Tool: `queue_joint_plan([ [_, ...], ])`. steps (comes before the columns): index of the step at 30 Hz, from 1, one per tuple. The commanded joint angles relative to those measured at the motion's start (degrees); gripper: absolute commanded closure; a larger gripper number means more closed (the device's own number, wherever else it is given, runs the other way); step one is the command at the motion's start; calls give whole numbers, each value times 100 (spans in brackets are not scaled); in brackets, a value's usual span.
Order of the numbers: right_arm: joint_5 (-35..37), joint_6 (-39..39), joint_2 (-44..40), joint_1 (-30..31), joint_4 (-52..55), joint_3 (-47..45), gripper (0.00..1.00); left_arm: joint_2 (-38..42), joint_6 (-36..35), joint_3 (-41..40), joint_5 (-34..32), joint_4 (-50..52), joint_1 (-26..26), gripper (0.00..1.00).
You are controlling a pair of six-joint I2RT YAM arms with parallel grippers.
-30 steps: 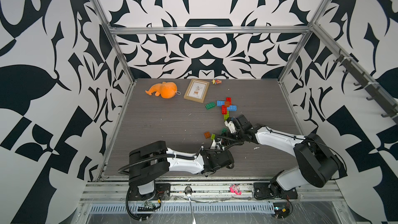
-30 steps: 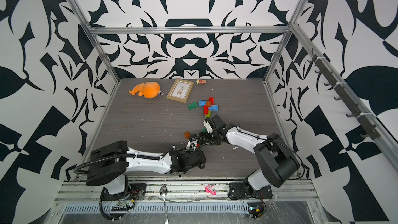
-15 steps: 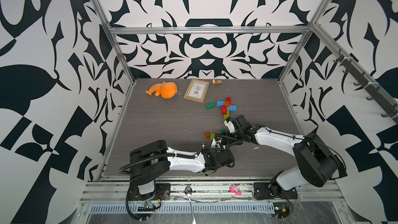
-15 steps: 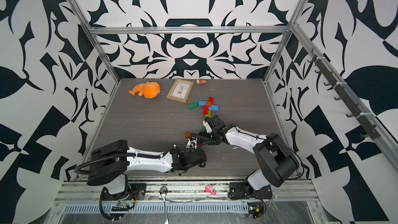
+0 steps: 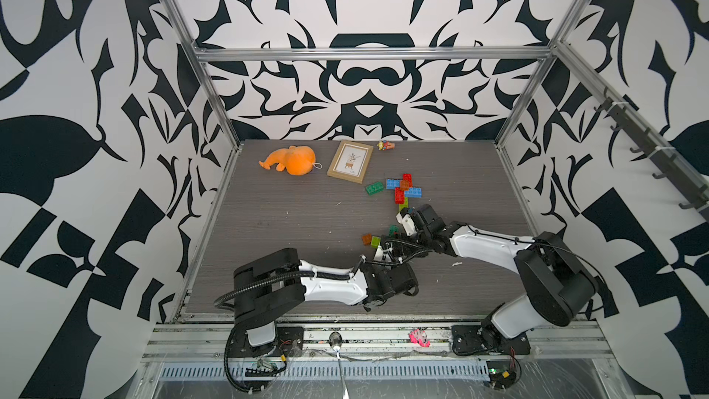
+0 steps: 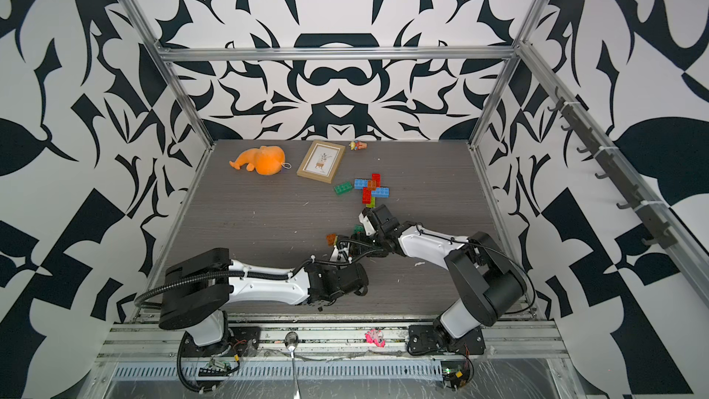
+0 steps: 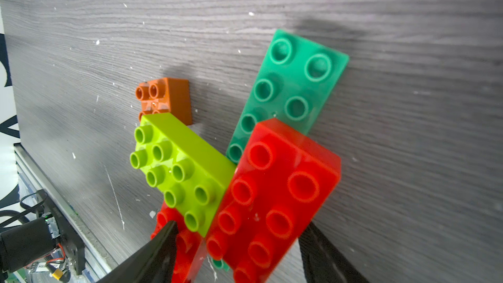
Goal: Assemble a small pinwheel with lego
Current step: Assemble the lego brick with the lego brick.
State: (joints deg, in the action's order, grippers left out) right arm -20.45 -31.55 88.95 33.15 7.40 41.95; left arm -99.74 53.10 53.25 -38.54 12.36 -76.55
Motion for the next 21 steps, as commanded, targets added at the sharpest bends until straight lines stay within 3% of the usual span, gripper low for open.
queue_joint_plan([
  [1, 1215, -18, 295, -72, 563, -277, 29, 35, 47, 81, -127, 276, -44, 63],
  [5, 1206, 22, 158, -71, 699, -156, 29, 192, 29, 7, -114, 269, -34, 56],
  [10, 1104, 17, 112, -71, 702, -109, 29, 412, -182, -68, -36, 217, -25, 33],
  [14, 939, 43, 45, -76, 691, -82, 28, 665, -328, -206, 67, 84, 8, 21],
  [21, 451, 258, -216, -80, 767, 158, 16, 1871, -622, -784, 346, -240, 44, 3],
])
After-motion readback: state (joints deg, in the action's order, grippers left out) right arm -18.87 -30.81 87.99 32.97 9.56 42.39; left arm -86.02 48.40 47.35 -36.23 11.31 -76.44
